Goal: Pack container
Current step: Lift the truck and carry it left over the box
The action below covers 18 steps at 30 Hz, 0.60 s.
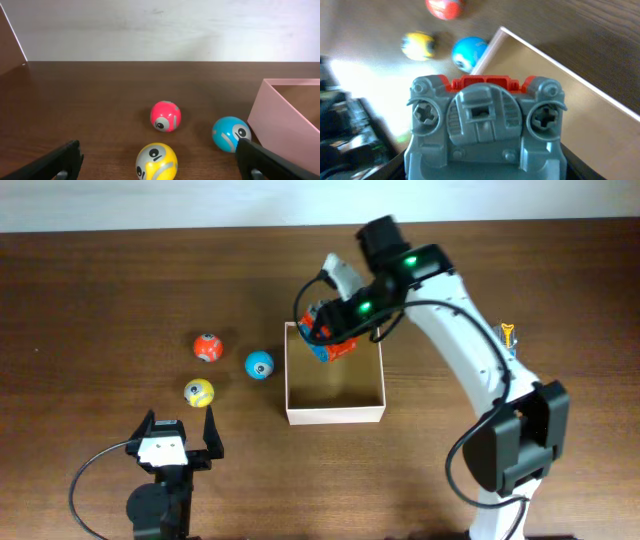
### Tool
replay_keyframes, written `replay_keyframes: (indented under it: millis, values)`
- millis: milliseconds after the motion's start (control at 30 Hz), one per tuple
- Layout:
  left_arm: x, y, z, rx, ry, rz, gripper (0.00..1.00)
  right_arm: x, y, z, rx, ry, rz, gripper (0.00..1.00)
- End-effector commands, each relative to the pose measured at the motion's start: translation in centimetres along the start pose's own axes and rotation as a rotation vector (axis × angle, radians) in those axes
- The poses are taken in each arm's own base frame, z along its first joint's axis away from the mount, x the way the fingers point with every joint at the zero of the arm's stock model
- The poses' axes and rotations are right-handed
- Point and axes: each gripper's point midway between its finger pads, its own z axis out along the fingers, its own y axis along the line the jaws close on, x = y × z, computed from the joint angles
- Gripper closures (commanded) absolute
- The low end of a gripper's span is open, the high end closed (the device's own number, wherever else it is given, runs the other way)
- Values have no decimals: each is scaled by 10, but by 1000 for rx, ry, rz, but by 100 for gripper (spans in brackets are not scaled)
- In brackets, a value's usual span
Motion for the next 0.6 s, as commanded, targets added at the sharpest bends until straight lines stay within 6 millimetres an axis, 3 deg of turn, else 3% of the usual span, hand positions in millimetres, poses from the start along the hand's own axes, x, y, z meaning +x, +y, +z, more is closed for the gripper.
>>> replay_keyframes:
  millis: [0, 167, 333, 567]
  values:
    - [2, 0, 0, 0, 4, 20, 1, -7, -6, -4, 249, -35, 56, 40]
    - [2, 0, 0, 0, 4, 20, 1, -6, 0, 8, 410, -52, 111, 40]
    - [2, 0, 0, 0, 4, 20, 1, -2, -9, 22, 604, -87, 189, 41]
    - [2, 0, 0, 0, 4, 20, 1, 2, -25, 48, 640, -76, 280, 41]
